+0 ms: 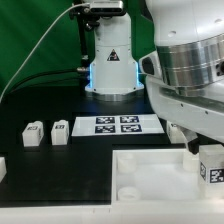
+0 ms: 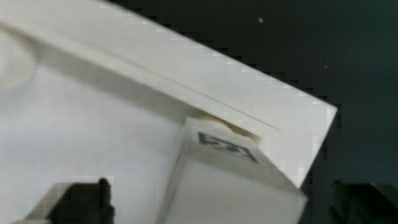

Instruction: Assemble one leg

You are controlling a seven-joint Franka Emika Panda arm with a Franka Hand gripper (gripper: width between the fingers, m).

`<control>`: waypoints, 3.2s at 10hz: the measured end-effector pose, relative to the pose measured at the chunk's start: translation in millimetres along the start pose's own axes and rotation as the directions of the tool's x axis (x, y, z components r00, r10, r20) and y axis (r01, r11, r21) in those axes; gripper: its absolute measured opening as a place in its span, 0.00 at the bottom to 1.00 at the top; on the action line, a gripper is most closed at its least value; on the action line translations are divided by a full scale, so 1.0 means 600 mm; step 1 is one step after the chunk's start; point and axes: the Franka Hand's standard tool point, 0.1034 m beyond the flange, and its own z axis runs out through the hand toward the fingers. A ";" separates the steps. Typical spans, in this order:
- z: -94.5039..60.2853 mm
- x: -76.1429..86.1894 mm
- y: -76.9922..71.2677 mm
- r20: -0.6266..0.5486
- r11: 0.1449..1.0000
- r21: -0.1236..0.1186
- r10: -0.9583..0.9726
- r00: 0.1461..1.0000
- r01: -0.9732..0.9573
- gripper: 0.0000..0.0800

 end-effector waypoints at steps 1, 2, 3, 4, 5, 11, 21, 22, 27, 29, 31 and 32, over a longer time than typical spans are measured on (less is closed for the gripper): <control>0.000 0.001 0.000 -0.001 0.994 0.000 -0.105 0.994 0.105 0.80; 0.000 0.002 0.001 -0.002 0.986 0.000 -0.167 0.986 0.167 0.81; 0.000 0.003 0.002 -0.004 0.955 -0.004 -0.296 0.955 0.296 0.81; 0.000 0.005 0.002 -0.014 0.897 -0.024 -0.442 0.897 0.441 0.81; -0.001 0.004 -0.002 -0.035 0.798 -0.071 -0.601 0.798 0.598 0.81; 0.003 0.007 -0.006 -0.074 0.797 -0.063 -0.604 0.793 0.601 0.47; 0.004 0.010 0.004 0.018 0.751 0.069 0.657 0.754 -0.657 0.37; 0.003 0.011 0.005 0.022 0.715 0.068 0.696 0.718 -0.695 0.37; 0.005 0.008 0.004 0.024 0.701 0.064 0.711 0.703 -0.710 0.70; -0.006 -0.007 -0.006 0.028 0.712 0.071 0.699 0.715 -0.699 0.79; -0.026 -0.023 -0.020 0.036 0.722 0.078 0.687 0.726 -0.687 0.81; -0.023 -0.022 -0.019 0.035 0.726 0.076 0.683 0.729 -0.684 0.81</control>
Offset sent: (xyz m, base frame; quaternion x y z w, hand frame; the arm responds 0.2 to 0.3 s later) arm 0.0000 0.0000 0.0000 0.0000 0.0000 -0.2667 0.9638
